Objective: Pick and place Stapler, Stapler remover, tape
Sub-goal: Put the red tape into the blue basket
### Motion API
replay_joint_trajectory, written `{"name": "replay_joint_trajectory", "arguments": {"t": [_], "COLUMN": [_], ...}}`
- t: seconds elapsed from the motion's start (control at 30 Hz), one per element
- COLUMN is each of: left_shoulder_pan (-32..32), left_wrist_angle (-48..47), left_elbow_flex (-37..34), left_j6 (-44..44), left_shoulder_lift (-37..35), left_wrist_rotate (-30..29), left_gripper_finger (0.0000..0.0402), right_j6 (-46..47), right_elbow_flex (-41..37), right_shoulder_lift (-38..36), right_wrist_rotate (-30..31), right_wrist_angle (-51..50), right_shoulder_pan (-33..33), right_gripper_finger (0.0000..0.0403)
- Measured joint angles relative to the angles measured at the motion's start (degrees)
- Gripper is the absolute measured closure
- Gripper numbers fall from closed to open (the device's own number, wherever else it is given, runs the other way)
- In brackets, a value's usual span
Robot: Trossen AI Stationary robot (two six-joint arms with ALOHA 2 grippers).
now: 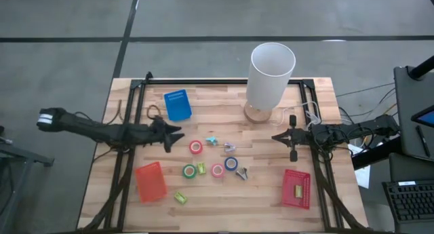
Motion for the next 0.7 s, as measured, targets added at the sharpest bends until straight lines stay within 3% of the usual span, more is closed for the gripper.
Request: {"name": "replay_joint_trajectory", "arguments": {"t": [0.37,0.7], "left_shoulder_pan": [0.07,0.07], "left_wrist_angle": [-7.71,-9.11], "left_elbow_flex": [12.61,16.45], "left_j6": [2.07,0.32], "left_shoulder_lift": [18.06,27.73], "left_wrist_rotate": [0.02,0.03], "left_gripper_finger": [0.0175,0.0175], "right_j6": [-0.02,-0.02], "right_elbow_flex": [0.00,0.00], "right_shoulder_lift": [-0.03,-0.02], "right_wrist_rotate": [0.00,0.00], "right_wrist_angle": [0.02,-0.02], "right_shoulder_pan": [0.01,0.01], "right_gripper_finger": [0.0394,0.0394]}}
